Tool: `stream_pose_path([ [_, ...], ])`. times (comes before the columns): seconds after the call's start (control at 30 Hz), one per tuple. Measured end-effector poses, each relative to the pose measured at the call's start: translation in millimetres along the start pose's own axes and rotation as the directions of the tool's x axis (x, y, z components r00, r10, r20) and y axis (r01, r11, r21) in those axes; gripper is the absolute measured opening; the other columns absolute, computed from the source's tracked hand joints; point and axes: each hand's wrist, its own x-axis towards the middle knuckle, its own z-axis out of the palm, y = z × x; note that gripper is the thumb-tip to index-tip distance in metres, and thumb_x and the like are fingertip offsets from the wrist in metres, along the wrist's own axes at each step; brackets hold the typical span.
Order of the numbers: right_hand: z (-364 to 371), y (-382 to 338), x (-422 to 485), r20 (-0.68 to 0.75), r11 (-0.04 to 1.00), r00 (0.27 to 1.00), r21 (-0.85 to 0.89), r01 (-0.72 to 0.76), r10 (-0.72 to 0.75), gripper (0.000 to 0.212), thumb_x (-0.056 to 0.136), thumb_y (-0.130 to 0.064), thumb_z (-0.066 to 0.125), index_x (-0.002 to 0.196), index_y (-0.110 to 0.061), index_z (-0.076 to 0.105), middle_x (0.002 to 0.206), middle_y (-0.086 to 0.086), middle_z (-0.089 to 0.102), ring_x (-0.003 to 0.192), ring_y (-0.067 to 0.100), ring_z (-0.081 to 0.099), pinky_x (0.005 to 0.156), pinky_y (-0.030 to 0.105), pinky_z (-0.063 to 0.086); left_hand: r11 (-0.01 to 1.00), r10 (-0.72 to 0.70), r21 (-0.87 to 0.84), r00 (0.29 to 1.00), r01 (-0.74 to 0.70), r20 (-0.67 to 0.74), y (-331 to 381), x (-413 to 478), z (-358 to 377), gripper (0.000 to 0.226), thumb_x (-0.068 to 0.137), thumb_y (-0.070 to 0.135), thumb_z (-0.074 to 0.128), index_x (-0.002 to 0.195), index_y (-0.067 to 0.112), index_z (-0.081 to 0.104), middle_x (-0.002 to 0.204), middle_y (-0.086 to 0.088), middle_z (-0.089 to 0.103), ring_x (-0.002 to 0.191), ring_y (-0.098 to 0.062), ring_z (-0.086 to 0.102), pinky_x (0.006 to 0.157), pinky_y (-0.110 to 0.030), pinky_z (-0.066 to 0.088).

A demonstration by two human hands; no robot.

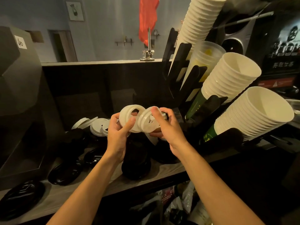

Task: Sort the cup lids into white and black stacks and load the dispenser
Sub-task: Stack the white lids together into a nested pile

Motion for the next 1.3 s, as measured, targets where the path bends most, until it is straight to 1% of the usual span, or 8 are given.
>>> stream_pose_path([
  [0.13,7,4,4,-0.077,0.997,0.996,-0.067,0.049,-0.054,0.042,0.089,-0.058,0.066,0.108,-0.021,0.064,0.104,-0.001,0.066,0.086,0.016,0.071,0.067,0.035,0.064,1.000,-0.010,-0.007,1.000,0.010,0.020,2,-2,2,0.061,0.078,0.039,0.081,0.127,0.016,0.054,0.120,-0.010,0.071,0.113,-0.030,0.069,0.097,-0.048,0.057],
  [0.3,11,9,8,-0.136,0.945,0.972,-0.293,0.146,-0.192,0.056,0.082,-0.073,0.062,0.085,-0.017,0.062,0.084,-0.002,0.071,0.077,0.017,0.072,0.067,0.043,0.064,1.000,-0.020,-0.017,0.996,0.021,0.086,2,-6,6,0.101,0.052,0.058,0.095,0.130,0.012,0.052,0.119,-0.008,0.072,0.112,-0.024,0.071,0.092,-0.033,0.058],
  [0.5,13,11,-2,0.006,0.915,0.978,-0.352,0.198,-0.210,0.026,0.100,-0.052,0.051,0.113,-0.030,0.045,0.096,-0.024,0.049,0.084,0.001,0.056,0.059,0.009,0.047,0.998,-0.044,-0.048,0.997,0.047,0.061,1,-7,6,0.068,0.071,0.040,0.082,0.128,0.015,0.055,0.117,-0.008,0.073,0.107,-0.024,0.071,0.086,-0.033,0.059],
  [0.67,14,8,-3,0.111,0.937,0.973,-0.265,0.226,-0.204,0.039,0.099,-0.054,0.051,0.135,-0.038,0.044,0.103,-0.029,0.048,0.094,-0.004,0.052,0.074,0.014,0.044,0.992,-0.071,-0.097,0.995,0.077,0.065,5,-7,6,0.062,0.081,0.039,0.074,0.130,0.007,0.055,0.116,-0.013,0.074,0.104,-0.027,0.072,0.088,-0.039,0.061],
  [0.87,16,5,0,0.108,0.955,0.970,-0.182,0.235,-0.218,0.036,0.094,-0.053,0.061,0.127,-0.043,0.051,0.110,-0.020,0.061,0.103,0.004,0.060,0.078,0.016,0.050,0.988,-0.108,-0.098,0.990,0.116,0.088,4,-4,0,0.075,0.075,0.043,0.078,0.135,0.006,0.054,0.123,-0.020,0.070,0.113,-0.037,0.068,0.098,-0.052,0.056],
  [1.03,3,4,11,0.040,0.948,0.976,-0.234,0.216,-0.213,0.035,0.100,-0.055,0.047,0.127,-0.033,0.055,0.113,-0.019,0.061,0.112,0.006,0.060,0.091,0.026,0.051,0.996,-0.088,-0.036,0.994,0.086,-0.062,2,3,-3,0.066,0.072,0.040,0.082,0.127,0.012,0.059,0.116,-0.014,0.074,0.109,-0.034,0.071,0.093,-0.049,0.059],
  [1.13,-10,4,15,-0.016,0.863,0.959,-0.442,0.247,-0.283,0.026,0.100,-0.036,0.058,0.125,-0.028,0.057,0.108,-0.017,0.061,0.108,0.009,0.061,0.087,0.028,0.055,0.996,-0.092,-0.004,0.989,0.092,-0.117,-1,4,-5,0.062,0.073,0.040,0.080,0.125,0.015,0.058,0.114,-0.011,0.074,0.106,-0.031,0.072,0.089,-0.044,0.060],
  [1.3,-13,10,10,0.227,0.627,0.972,-0.748,0.217,-0.066,0.053,0.091,-0.044,0.068,0.138,-0.026,0.052,0.137,-0.005,0.056,0.126,0.016,0.054,0.100,0.036,0.050,0.995,-0.097,0.019,0.987,0.100,-0.128,-3,4,-3,0.055,0.078,0.038,0.083,0.122,0.016,0.059,0.112,-0.011,0.074,0.104,-0.028,0.073,0.088,-0.043,0.060],
])
